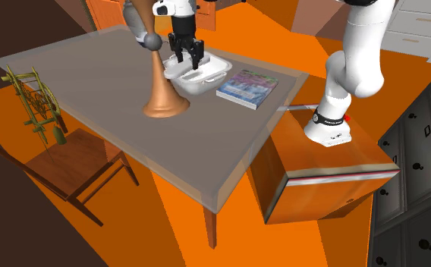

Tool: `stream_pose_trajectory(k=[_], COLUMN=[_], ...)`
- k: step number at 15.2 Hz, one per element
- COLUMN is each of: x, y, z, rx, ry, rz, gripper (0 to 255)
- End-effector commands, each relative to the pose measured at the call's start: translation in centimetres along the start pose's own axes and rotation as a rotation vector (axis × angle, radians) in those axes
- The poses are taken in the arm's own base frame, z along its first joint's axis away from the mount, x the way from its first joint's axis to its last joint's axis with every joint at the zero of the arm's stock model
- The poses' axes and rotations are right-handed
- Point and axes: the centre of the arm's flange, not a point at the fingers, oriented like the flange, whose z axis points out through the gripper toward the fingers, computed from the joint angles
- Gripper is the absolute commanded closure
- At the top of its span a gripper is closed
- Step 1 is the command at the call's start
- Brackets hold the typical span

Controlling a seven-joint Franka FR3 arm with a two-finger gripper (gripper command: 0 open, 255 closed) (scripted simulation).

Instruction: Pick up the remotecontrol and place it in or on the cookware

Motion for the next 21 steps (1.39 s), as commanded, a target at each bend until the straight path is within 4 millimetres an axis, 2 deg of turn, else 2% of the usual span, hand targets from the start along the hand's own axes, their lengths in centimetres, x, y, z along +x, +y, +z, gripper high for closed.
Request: stream_pose_trajectory(k=[1,14,21], x=[-2.1,-16.7,-16.7], y=[1.0,10.9,10.8], z=[0.0,0.2,3.9], rx=[-0.001,-0.001,-0.001], ry=[0.001,0.001,0.001], rz=[-0.001,-0.001,-0.001], gripper=[255,255,255])
